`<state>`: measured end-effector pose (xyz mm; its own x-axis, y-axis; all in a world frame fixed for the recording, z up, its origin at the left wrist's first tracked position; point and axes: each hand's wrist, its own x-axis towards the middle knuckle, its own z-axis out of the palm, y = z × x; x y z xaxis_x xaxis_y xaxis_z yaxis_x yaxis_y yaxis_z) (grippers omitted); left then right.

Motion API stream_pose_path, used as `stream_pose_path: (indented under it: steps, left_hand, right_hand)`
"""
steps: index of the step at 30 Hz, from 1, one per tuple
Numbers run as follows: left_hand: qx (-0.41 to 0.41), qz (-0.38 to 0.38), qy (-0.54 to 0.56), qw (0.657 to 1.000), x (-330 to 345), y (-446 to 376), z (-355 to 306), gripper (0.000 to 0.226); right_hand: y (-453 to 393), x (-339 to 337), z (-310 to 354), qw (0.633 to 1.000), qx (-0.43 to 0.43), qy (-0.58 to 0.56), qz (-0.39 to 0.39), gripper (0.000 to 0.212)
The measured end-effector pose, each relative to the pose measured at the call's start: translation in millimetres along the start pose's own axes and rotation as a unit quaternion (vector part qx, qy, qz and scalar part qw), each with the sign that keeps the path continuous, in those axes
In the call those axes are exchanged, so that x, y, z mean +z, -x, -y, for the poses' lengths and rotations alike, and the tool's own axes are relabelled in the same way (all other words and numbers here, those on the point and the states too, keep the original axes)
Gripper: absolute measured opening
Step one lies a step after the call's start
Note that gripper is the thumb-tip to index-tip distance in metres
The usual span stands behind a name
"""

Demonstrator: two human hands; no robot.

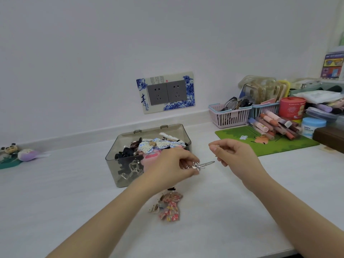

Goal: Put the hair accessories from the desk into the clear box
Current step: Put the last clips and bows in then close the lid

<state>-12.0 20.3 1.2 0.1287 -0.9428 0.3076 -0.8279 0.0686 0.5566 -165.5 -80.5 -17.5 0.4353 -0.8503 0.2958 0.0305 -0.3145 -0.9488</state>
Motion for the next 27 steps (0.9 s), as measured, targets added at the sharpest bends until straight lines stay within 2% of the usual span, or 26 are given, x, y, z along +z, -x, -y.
stream_pose_path:
  steps: [10,15,17,23,27]
  left_hand:
    - [-0.029,-0.111,-0.056,0.992,-86.9,-5.9,6.9,0.020]
    - [-0.093,-0.099,-0.081,0.987,-109.2,-22.1,44.7,0.020]
    - [-0.124,-0.082,-0.076,0.986,-114.6,-27.5,58.2,0.018]
    - [-0.193,0.050,-0.145,0.969,-123.5,-32.6,86.5,0.021]
    - [-0.185,0.014,-0.138,0.973,-124.2,-27.1,90.0,0.023]
  right_hand:
    - [-27.6,36.5,46.0,0.995,-0.050,0.031,0.075,0.007]
    - [-53.5,74.4,52.9,0.993,-0.043,0.045,0.104,0.005]
    - [-63.7,86.3,52.3,0.988,-0.052,0.088,0.114,0.005]
    - [-83.4,113.0,47.5,0.946,-0.078,0.241,0.203,0.014]
    - [-88.9,121.6,46.1,0.919,-0.078,0.295,0.251,0.018]
